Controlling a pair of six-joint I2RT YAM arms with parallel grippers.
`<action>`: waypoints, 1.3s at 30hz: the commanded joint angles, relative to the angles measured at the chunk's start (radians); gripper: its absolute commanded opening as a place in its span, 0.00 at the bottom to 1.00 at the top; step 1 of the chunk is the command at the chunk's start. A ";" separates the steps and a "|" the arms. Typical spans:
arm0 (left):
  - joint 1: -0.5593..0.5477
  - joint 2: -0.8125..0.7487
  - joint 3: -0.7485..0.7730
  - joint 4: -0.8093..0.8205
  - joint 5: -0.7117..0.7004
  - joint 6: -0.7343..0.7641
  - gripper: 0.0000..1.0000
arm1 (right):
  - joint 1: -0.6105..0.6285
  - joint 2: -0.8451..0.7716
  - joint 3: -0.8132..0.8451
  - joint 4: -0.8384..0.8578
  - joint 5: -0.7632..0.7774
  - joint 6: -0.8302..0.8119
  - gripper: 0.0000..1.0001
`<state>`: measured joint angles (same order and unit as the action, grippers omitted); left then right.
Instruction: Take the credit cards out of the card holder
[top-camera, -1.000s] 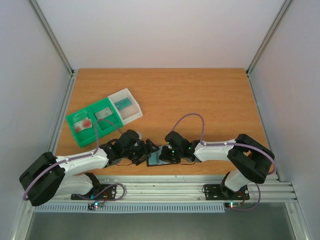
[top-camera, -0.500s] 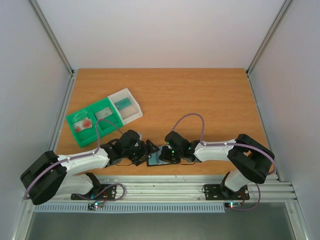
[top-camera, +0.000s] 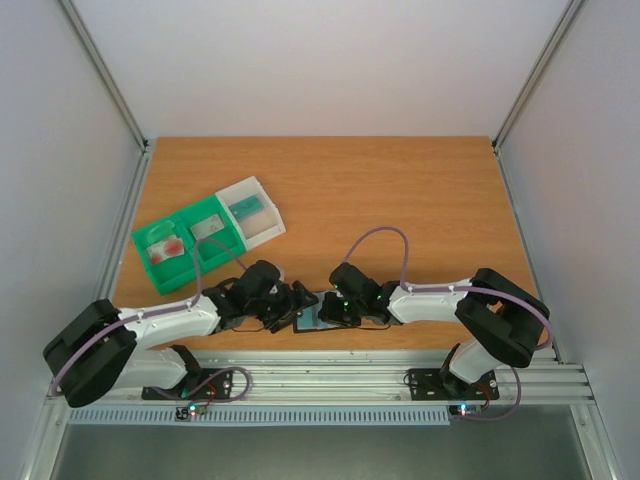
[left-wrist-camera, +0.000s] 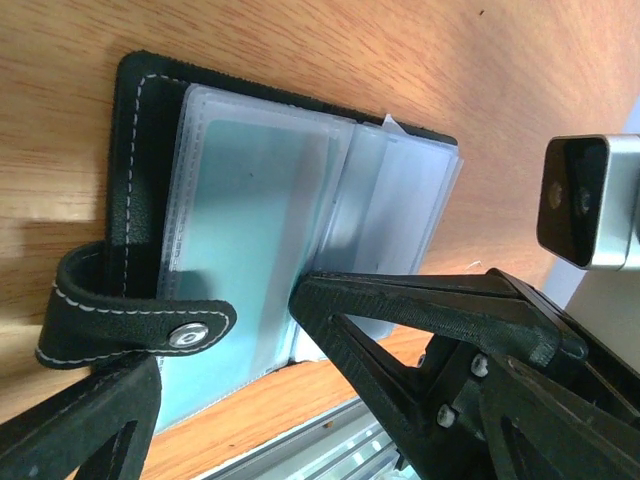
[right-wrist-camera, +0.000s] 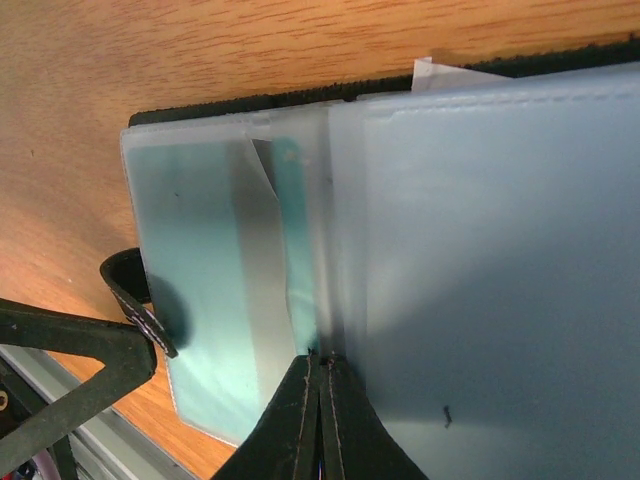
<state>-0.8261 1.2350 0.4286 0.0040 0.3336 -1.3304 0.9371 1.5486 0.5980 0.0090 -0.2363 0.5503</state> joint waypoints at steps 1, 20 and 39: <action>-0.004 0.029 0.014 0.060 0.016 0.000 0.88 | 0.005 -0.007 -0.017 -0.037 0.051 0.008 0.01; -0.061 0.032 0.093 0.031 0.005 0.051 0.76 | 0.005 -0.034 -0.052 0.025 0.036 0.006 0.06; -0.063 0.088 0.111 0.044 0.001 0.076 0.35 | 0.004 -0.110 -0.095 0.052 0.065 -0.012 0.11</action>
<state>-0.8825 1.3010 0.5137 0.0105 0.3435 -1.2694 0.9371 1.4708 0.5159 0.0624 -0.2127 0.5522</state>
